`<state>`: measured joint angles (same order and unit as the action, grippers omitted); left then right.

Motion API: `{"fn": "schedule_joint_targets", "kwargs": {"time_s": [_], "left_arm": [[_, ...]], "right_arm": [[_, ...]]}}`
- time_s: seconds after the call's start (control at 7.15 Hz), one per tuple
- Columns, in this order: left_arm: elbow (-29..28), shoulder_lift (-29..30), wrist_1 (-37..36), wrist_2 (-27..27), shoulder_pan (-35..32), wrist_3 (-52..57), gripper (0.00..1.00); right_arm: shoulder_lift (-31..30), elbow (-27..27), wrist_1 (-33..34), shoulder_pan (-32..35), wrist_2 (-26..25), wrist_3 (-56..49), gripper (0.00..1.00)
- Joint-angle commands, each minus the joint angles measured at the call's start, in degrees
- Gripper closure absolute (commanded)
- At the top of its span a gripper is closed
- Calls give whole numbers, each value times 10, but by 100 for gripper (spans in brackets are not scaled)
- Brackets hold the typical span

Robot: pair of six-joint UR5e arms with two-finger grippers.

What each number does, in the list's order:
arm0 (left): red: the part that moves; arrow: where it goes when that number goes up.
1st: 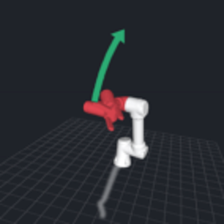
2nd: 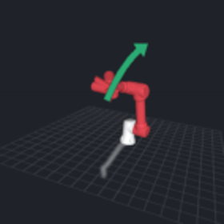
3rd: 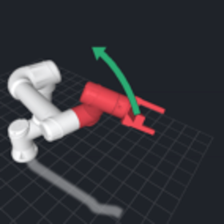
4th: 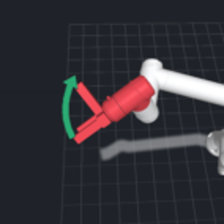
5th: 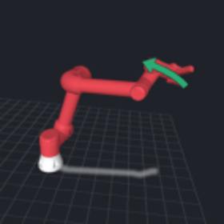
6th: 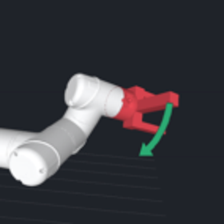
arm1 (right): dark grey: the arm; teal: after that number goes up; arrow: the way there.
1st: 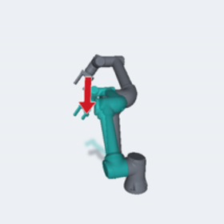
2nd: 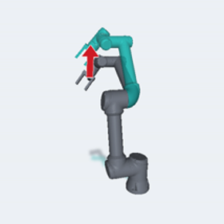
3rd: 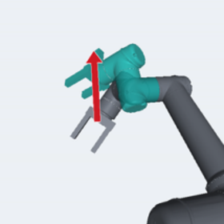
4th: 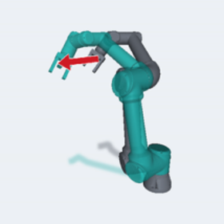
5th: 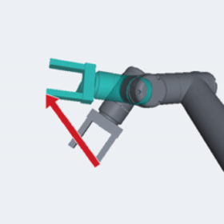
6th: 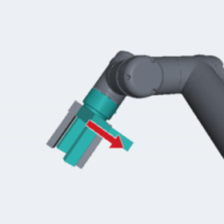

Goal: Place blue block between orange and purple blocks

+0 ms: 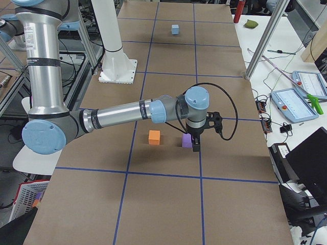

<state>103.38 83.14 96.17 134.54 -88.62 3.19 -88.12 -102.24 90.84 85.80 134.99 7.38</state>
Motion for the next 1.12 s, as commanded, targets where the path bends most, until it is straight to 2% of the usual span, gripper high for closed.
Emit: {"fn": "schedule_joint_targets", "kwargs": {"time_s": [0.0,0.28,0.56,0.7,0.98], "left_arm": [[2,-34,76,38,0,-5,0],[2,-24,78,36,21,-40,0],[-1,27,81,5,146,-217,0],[-2,43,81,-9,185,-277,0],[-3,63,83,-10,268,-464,0]], "right_arm": [[-6,0,-2,-13,-1,-1,0],[-32,2,-24,-19,2,-2,0],[-32,5,-28,-19,2,1,0],[-32,5,-27,-20,3,1,0],[-32,13,-28,-24,11,0,0]]}}
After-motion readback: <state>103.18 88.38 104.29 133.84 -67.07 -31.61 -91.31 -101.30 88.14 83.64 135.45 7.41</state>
